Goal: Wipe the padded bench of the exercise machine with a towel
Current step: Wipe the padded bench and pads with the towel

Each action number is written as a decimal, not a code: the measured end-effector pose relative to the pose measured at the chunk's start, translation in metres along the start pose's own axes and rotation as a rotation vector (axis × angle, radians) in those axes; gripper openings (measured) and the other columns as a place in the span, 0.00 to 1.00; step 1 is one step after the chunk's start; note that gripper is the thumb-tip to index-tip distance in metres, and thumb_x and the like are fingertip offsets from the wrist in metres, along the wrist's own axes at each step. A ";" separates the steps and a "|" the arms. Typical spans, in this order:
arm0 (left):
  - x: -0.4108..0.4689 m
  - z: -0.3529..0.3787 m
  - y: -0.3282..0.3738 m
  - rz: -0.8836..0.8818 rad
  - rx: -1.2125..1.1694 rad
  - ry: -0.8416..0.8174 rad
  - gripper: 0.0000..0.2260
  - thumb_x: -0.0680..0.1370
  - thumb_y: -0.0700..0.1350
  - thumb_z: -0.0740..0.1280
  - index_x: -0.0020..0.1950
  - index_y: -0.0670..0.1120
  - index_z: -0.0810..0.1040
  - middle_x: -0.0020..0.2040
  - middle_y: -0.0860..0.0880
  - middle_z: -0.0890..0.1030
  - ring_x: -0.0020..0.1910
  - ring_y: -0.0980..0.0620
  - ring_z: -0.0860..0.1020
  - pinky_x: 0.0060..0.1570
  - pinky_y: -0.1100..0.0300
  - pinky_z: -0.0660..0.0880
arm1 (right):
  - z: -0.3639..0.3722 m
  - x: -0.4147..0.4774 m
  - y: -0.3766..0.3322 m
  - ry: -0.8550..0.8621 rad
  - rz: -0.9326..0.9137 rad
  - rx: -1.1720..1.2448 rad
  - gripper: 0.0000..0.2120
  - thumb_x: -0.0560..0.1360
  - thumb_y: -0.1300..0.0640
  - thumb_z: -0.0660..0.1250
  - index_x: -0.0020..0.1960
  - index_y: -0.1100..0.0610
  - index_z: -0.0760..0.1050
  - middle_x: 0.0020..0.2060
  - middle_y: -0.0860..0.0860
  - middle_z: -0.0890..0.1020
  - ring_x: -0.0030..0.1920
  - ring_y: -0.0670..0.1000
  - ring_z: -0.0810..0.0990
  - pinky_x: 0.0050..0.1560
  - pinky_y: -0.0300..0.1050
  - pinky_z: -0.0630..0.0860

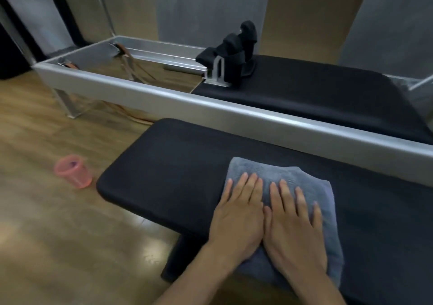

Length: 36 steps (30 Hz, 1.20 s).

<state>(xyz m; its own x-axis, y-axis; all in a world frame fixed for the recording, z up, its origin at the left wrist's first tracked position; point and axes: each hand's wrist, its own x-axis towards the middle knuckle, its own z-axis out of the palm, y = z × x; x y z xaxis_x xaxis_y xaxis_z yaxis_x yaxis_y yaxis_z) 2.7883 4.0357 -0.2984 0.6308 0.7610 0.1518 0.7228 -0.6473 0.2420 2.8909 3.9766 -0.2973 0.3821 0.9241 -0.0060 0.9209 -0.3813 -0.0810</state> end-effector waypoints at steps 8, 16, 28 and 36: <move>0.002 -0.035 -0.151 -0.150 0.053 0.043 0.32 0.77 0.55 0.35 0.79 0.47 0.54 0.79 0.50 0.57 0.79 0.55 0.51 0.77 0.56 0.42 | 0.012 0.064 -0.146 -0.005 -0.169 0.086 0.32 0.76 0.42 0.31 0.79 0.50 0.39 0.79 0.50 0.44 0.78 0.55 0.42 0.74 0.61 0.40; 0.004 -0.052 -0.236 -0.264 -0.003 0.098 0.24 0.83 0.48 0.49 0.79 0.44 0.57 0.79 0.48 0.58 0.79 0.52 0.52 0.76 0.55 0.45 | 0.020 0.104 -0.229 0.003 -0.276 0.125 0.27 0.81 0.44 0.39 0.78 0.52 0.45 0.79 0.52 0.48 0.77 0.58 0.45 0.73 0.65 0.41; 0.060 -0.055 -0.256 -0.382 0.097 0.043 0.24 0.82 0.47 0.49 0.78 0.41 0.58 0.78 0.44 0.61 0.78 0.47 0.55 0.76 0.49 0.52 | 0.012 0.175 -0.225 -0.044 -0.390 0.245 0.25 0.82 0.45 0.46 0.78 0.49 0.53 0.78 0.49 0.53 0.77 0.54 0.49 0.74 0.62 0.41; 0.143 -0.022 -0.150 -0.231 0.124 -0.028 0.26 0.83 0.52 0.45 0.79 0.43 0.54 0.80 0.47 0.56 0.79 0.48 0.50 0.77 0.48 0.44 | -0.004 0.205 -0.097 -0.043 -0.195 0.207 0.25 0.83 0.45 0.45 0.78 0.50 0.54 0.77 0.52 0.58 0.76 0.54 0.54 0.75 0.58 0.44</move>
<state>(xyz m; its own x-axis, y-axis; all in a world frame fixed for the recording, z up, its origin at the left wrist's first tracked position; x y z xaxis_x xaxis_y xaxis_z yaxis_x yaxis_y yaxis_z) 2.7643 4.2426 -0.2920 0.4514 0.8888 0.0792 0.8764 -0.4583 0.1478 2.8801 4.2025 -0.2865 0.1919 0.9813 -0.0123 0.9396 -0.1873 -0.2863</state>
